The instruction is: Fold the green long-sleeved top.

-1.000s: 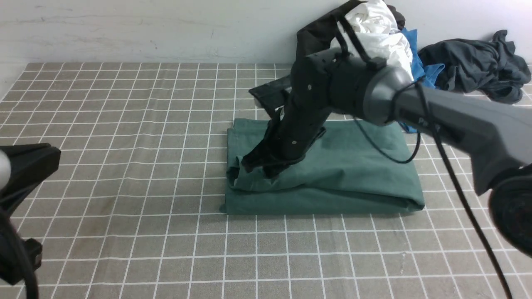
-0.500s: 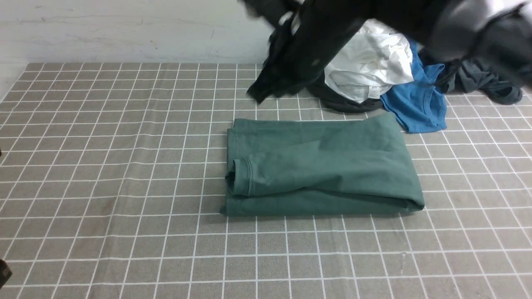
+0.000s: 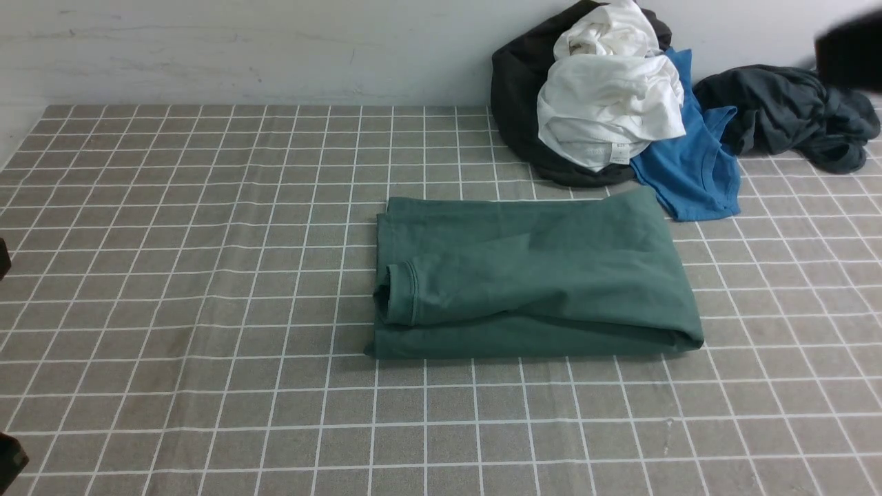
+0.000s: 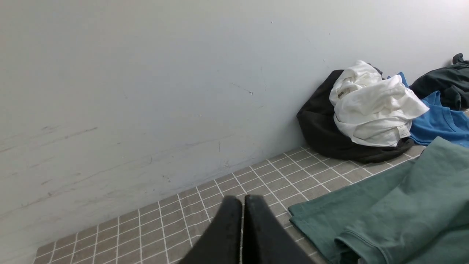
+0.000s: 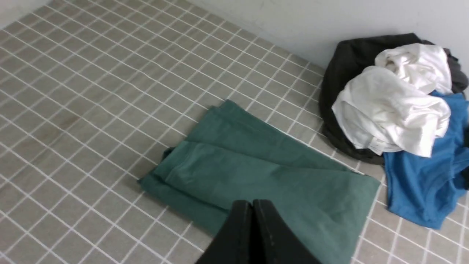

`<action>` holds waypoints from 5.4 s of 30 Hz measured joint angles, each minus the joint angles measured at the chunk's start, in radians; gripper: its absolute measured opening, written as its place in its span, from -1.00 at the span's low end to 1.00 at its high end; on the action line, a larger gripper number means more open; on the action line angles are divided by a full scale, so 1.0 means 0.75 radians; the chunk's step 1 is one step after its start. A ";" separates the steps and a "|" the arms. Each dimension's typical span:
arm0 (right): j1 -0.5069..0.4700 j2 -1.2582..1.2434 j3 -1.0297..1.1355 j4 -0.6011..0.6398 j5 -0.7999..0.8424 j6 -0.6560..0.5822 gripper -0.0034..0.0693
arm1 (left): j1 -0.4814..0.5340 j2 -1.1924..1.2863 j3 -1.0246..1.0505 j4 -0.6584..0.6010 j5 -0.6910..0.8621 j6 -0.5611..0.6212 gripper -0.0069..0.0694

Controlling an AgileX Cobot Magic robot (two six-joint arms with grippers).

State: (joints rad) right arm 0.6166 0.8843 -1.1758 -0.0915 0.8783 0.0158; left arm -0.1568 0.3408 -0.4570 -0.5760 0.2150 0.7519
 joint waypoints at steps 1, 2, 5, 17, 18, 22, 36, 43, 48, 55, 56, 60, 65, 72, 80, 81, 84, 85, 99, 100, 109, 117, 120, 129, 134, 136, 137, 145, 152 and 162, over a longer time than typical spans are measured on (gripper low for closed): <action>0.000 -0.134 0.229 0.000 -0.198 0.040 -0.94 | 0.000 0.000 0.000 0.000 0.000 0.000 -0.84; 0.000 -0.220 0.381 0.000 -0.333 0.070 -0.94 | 0.000 0.000 0.000 0.000 0.000 0.000 -0.84; 0.000 -0.380 0.709 0.000 -0.595 0.131 -0.94 | 0.000 0.000 0.000 0.000 0.000 0.000 -0.84; 0.000 -0.495 1.109 0.000 -0.844 0.186 -0.94 | 0.000 0.000 0.000 0.000 0.005 0.000 -0.84; 0.000 -0.495 1.111 0.000 -0.839 0.186 -0.94 | 0.000 0.000 0.000 0.000 0.005 0.000 -0.84; 0.000 -0.497 1.111 -0.013 -0.791 0.186 -0.94 | 0.000 0.000 0.000 0.000 0.011 0.000 -0.84; -0.266 -0.785 1.464 -0.038 -0.987 0.186 -0.94 | 0.000 0.000 0.000 -0.002 0.019 0.000 -0.84; -0.562 -1.042 1.604 -0.039 -0.980 0.186 -0.94 | 0.000 0.000 0.000 -0.002 0.019 0.000 -0.84; -0.703 -1.186 1.604 -0.040 -0.841 0.186 -0.94 | 0.000 0.000 0.000 -0.002 0.019 0.000 -0.84; -0.763 -1.193 1.602 -0.041 -0.703 0.186 -0.94 | 0.000 0.000 0.000 -0.002 0.021 0.000 -0.84; -0.764 -1.193 1.602 -0.041 -0.703 0.186 -0.94 | 0.000 0.000 0.000 -0.002 0.021 0.000 -0.84; -0.764 -1.193 1.602 -0.041 -0.702 0.186 -0.94 | 0.000 0.000 0.000 -0.002 0.021 0.000 -0.84; -0.764 -1.193 1.601 -0.041 -0.699 0.186 -0.94 | 0.000 0.000 0.000 -0.002 0.021 0.000 -0.84; -0.764 -1.193 1.601 -0.041 -0.699 0.186 -0.94 | 0.000 0.000 0.000 -0.002 0.021 0.000 -0.84; -0.764 -1.193 1.601 -0.041 -0.699 0.185 -0.94 | 0.000 -0.040 0.034 -0.002 0.014 0.000 -0.84; -0.764 -1.193 1.601 -0.041 -0.699 0.185 -0.94 | 0.000 -0.076 0.061 -0.002 0.014 0.000 -0.84; -0.764 -1.193 1.601 -0.041 -0.699 0.185 -0.94 | 0.000 -0.192 0.147 0.000 0.009 0.000 -0.84; -0.764 -1.193 1.601 -0.041 -0.699 0.185 -0.94 | 0.000 -0.224 0.166 0.000 -0.001 0.000 -0.84; -0.764 -1.193 1.601 -0.041 -0.698 0.185 -0.94 | 0.000 -0.468 0.625 0.355 -0.334 -0.492 -0.84; -0.764 -1.193 1.601 -0.041 -0.698 0.185 -0.94 | 0.000 -0.468 0.637 0.388 -0.334 -0.543 -0.84; -0.764 -1.193 1.601 -0.041 -0.696 0.186 -0.94 | 0.084 -0.468 0.645 0.539 0.062 -0.815 -0.84; -0.764 -1.193 1.601 -0.041 -0.696 0.186 -0.94 | 0.087 -0.468 0.647 0.581 0.203 -0.893 -0.84; -0.764 -1.193 1.601 -0.041 -0.696 0.186 -0.94 | 0.087 -0.468 0.647 0.619 0.205 -0.956 -0.84; -0.764 -1.193 1.601 -0.041 -0.694 0.186 -0.94 | 0.087 -0.468 0.647 0.638 0.207 -0.950 -0.84; -0.764 -1.193 1.601 -0.041 -0.694 0.186 -0.94 | 0.087 -0.468 0.647 0.638 0.207 -0.944 -0.84; -0.764 -1.193 1.601 -0.041 -0.694 0.186 -0.94 | 0.087 -0.468 0.647 0.638 0.206 -0.942 -0.84; -0.764 -1.193 1.601 -0.041 -0.694 0.186 -0.94 | 0.087 -0.468 0.647 0.638 0.206 -0.942 -0.84; -0.764 -1.193 1.601 -0.041 -0.694 0.186 -0.94 | 0.087 -0.468 0.647 0.638 0.206 -0.941 -0.84; -0.764 -1.193 1.600 -0.041 -0.694 0.186 -0.94 | 0.087 -0.468 0.647 0.638 0.206 -0.941 -0.84; -0.764 -1.193 1.600 -0.041 -0.694 0.186 -0.94 | 0.087 -0.468 0.647 0.638 0.206 -0.940 -0.84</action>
State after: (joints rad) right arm 0.0436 -0.0102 0.0241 -0.1224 0.3578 0.1551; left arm -0.0919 -0.0102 0.0282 -0.0979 0.3693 0.0465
